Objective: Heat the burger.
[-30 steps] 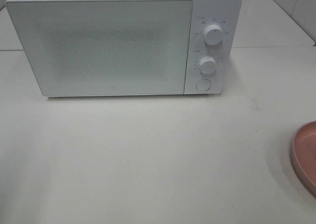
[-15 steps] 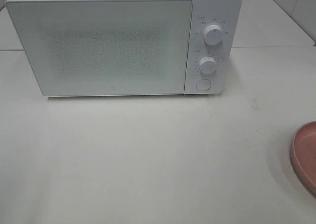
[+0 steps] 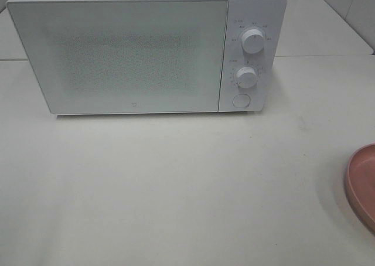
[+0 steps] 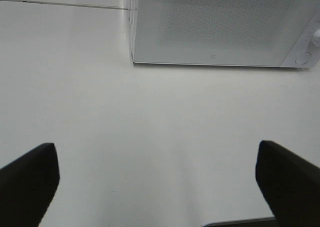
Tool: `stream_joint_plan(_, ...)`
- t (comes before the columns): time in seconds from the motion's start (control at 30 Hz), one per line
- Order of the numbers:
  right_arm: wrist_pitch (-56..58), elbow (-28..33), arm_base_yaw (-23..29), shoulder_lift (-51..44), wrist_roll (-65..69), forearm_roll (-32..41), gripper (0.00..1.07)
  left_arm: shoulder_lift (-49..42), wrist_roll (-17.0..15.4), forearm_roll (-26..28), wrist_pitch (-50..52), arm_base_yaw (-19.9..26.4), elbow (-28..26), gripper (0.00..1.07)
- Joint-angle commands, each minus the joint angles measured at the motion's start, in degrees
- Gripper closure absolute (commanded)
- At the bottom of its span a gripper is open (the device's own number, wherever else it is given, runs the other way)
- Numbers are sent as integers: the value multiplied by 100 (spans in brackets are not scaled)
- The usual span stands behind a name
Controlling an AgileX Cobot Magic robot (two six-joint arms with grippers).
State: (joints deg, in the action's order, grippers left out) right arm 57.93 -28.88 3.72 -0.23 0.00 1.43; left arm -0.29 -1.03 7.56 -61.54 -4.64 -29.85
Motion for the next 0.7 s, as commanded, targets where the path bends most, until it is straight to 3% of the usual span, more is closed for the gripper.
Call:
stream_joint_plan(0.03, -86, 17, -34, -155, -46, -6, 32, -149, 0, 46, 63, 6, 23, 6)
stream_joint_plan(0.7, -86, 17, -23, -155, -46, -6, 32, -143, 0, 46, 63, 6, 23, 6)
